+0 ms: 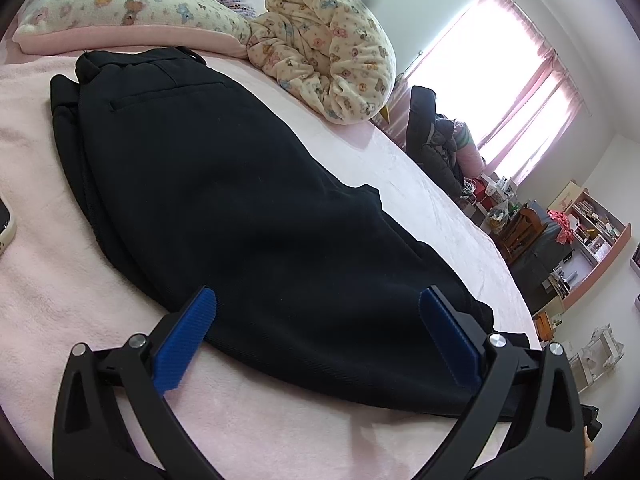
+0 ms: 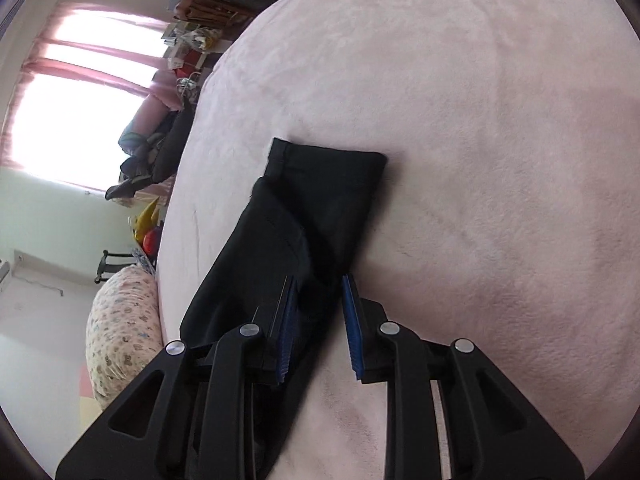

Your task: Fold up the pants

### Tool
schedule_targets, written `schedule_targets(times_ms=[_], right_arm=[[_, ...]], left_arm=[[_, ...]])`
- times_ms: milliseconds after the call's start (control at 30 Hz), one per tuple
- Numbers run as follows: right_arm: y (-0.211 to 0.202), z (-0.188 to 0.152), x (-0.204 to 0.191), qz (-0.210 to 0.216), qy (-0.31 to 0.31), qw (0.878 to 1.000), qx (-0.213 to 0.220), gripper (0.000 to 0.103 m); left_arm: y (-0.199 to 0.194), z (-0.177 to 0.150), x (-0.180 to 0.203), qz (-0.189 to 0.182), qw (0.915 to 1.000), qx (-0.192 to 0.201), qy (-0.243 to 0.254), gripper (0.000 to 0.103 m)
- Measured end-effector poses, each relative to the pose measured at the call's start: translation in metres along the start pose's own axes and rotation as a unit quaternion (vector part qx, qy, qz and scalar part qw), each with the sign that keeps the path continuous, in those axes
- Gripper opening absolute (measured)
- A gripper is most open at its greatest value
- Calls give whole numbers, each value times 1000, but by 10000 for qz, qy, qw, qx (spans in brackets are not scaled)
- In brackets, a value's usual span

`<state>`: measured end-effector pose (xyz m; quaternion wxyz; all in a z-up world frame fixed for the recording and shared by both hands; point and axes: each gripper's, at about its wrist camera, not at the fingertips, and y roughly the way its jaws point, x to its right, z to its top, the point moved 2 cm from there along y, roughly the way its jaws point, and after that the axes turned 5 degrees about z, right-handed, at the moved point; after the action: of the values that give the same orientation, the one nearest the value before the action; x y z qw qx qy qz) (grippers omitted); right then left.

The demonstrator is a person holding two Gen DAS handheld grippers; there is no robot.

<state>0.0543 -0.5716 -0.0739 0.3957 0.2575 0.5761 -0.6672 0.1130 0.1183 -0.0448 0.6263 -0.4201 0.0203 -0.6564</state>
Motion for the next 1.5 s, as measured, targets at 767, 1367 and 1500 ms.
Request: schedule_targets(times_ms=[767,1367,1500], right_arm=[[1,50,-21,-1045,-1329,9831,695,7],[38,-109,-197,447,-4561,8845,-877,78],[103,-220,-271,1040,-5244,8156,-2213,56]], left_arm=[[0,0,-3,-154,9998,32,-107,101],[-5,3,-13,-666,9965,215,-464,101],[-7,3,-17,-852,9942,296,-581,101]])
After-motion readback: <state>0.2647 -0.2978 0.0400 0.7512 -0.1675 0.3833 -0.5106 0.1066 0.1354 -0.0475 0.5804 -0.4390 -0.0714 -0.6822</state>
